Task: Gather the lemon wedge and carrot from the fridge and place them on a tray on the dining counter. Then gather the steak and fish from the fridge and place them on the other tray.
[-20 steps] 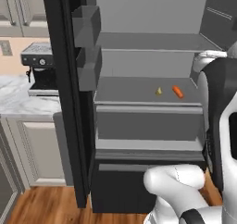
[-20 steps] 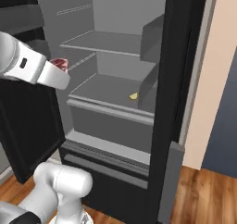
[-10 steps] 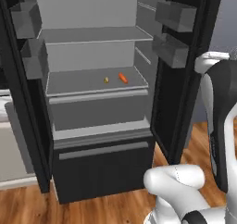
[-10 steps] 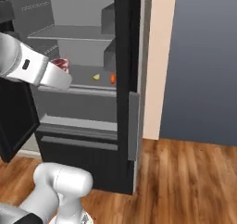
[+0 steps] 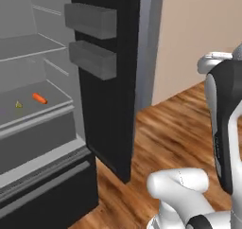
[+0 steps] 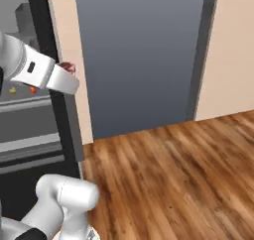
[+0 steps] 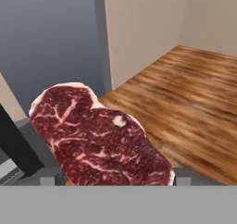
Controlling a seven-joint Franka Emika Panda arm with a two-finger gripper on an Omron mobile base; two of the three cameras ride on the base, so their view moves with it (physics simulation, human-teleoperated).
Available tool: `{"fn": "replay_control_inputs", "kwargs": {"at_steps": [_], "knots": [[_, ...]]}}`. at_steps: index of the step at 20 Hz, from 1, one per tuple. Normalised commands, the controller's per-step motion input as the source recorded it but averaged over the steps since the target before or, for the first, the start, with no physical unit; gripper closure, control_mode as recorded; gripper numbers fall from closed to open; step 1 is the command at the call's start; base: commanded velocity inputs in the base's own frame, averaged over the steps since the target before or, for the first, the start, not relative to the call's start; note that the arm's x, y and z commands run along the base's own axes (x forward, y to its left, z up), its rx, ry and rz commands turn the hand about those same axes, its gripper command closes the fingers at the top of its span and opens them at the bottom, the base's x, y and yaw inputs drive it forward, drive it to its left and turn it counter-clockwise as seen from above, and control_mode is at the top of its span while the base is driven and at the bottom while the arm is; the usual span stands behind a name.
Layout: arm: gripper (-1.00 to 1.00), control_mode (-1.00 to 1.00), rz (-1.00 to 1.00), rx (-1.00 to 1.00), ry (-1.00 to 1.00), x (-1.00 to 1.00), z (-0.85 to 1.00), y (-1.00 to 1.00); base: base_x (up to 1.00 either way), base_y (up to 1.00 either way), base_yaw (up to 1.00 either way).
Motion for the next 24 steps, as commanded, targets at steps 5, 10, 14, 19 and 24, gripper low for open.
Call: {"fn": "replay_control_inputs", "kwargs": {"at_steps": [5,10,14,19,24], "knots": [[1.0,1.0,0.0,0.0,0.0,0.0,0.0,0.0,0.0,-0.48,-0.81],[1.0,1.0,0.0,0.0,0.0,0.0,0.0,0.0,0.0,-0.46,-0.83],[1.0,1.0,0.0,0.0,0.0,0.0,0.0,0.0,0.04,-0.53,-0.79],[1.0,1.0,0.0,0.0,0.0,0.0,0.0,0.0,0.35,-0.56,-0.66],[1.0,1.0,0.0,0.0,0.0,0.0,0.0,0.0,1.0,-0.04,-0.29]]}}
